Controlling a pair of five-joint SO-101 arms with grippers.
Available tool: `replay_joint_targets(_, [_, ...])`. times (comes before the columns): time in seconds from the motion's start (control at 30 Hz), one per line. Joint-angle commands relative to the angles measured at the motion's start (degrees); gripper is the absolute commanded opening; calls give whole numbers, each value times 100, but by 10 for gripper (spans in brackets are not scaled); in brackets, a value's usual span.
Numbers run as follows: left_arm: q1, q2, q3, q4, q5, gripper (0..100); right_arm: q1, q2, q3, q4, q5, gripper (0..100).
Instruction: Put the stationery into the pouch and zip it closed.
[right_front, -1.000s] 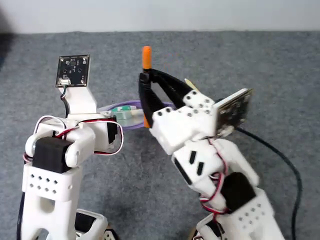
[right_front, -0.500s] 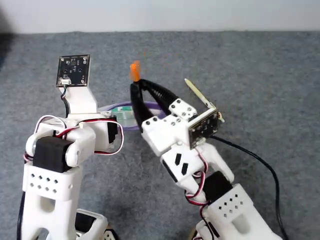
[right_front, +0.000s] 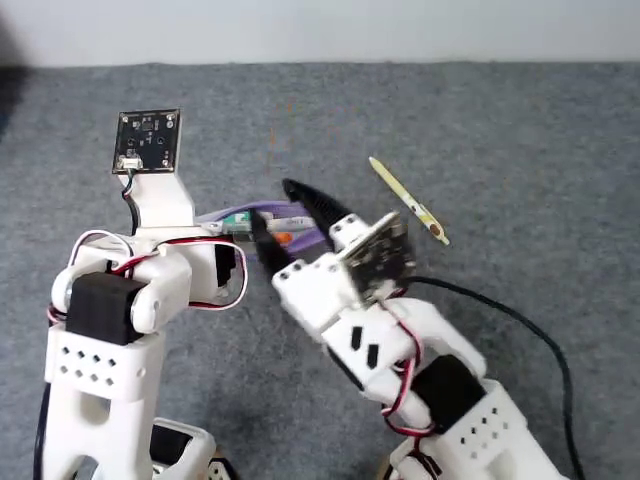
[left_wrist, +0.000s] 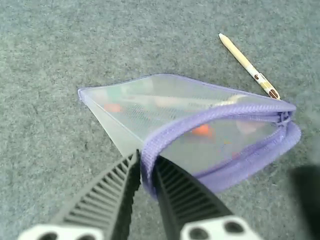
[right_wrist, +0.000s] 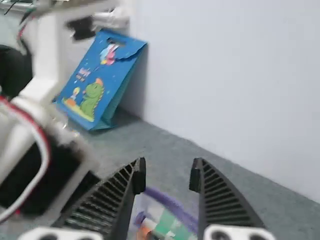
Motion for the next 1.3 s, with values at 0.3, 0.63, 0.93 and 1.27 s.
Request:
replay_joint_targets(0.3, [53, -9, -321, -123, 53, 12, 2062, 92, -993, 1701, -589, 6])
replay_joint_targets(0.63, [53, -9, -321, -105, 53, 12, 2932, 2466, -2374, 3292, -308, 8])
replay_joint_targets(0.93, [44, -9, -321, -97, 35, 12, 3222, 5912, -5327, 4523, 466, 13])
replay_joint_targets(1.27, [62, -9, -321, -97, 35, 12, 3196, 8769, -8070, 5033, 633, 221])
